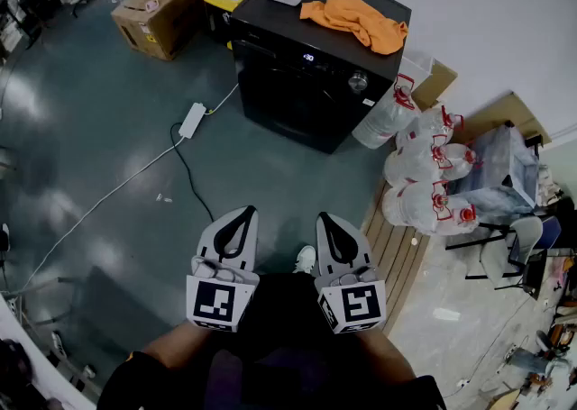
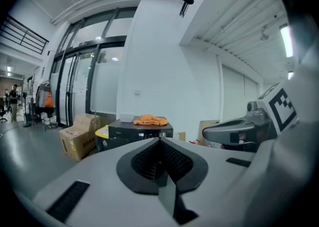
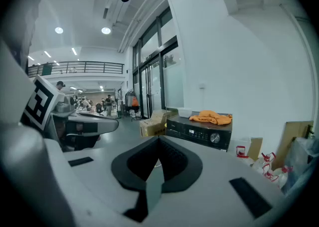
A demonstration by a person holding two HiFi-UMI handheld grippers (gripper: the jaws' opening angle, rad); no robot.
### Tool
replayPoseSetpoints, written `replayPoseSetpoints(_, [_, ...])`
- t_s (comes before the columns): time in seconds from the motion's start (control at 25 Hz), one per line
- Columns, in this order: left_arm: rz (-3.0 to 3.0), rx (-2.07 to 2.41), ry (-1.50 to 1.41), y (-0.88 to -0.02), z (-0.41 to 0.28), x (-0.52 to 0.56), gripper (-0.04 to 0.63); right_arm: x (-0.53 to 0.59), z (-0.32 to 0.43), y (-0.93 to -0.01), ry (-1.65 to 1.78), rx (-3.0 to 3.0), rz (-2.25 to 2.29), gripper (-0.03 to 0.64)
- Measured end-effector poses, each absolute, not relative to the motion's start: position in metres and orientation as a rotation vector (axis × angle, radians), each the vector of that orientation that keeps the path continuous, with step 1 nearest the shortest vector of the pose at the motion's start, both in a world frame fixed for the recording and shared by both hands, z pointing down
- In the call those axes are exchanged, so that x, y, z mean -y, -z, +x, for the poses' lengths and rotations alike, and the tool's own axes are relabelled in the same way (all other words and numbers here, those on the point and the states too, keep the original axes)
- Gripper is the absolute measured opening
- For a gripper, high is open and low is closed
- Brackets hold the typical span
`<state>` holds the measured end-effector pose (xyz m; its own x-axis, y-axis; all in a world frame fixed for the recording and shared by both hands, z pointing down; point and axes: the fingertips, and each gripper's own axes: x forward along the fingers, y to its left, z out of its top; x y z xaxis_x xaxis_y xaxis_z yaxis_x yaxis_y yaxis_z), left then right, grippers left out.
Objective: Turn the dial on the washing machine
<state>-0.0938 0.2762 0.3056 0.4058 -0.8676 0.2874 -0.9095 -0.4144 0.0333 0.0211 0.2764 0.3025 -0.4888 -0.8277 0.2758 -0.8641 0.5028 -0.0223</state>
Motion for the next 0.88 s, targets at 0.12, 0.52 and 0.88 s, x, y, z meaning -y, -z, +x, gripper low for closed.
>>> replayPoseSetpoints(0.12, [2.486, 1.591, -0.323, -0.301, -0.095, -0.279, 0.014, -0.281, 0.021, -0.300, -0.233, 2.511, 1.455, 0.014])
replayPoseSetpoints(0.52, [2.506, 1.588, -0.321, -0.295, -0.106, -0.285, 0.014, -0.287, 0.011, -0.293, -0.232, 2.522, 1.470, 0.014])
replayPoseSetpoints(0.88, [2.535, 1.581, -0.325, -0.284, -0.146, -0.291, 0.014, -0.294, -0.027, -0.283, -0.225, 2.550, 1.525, 0.015])
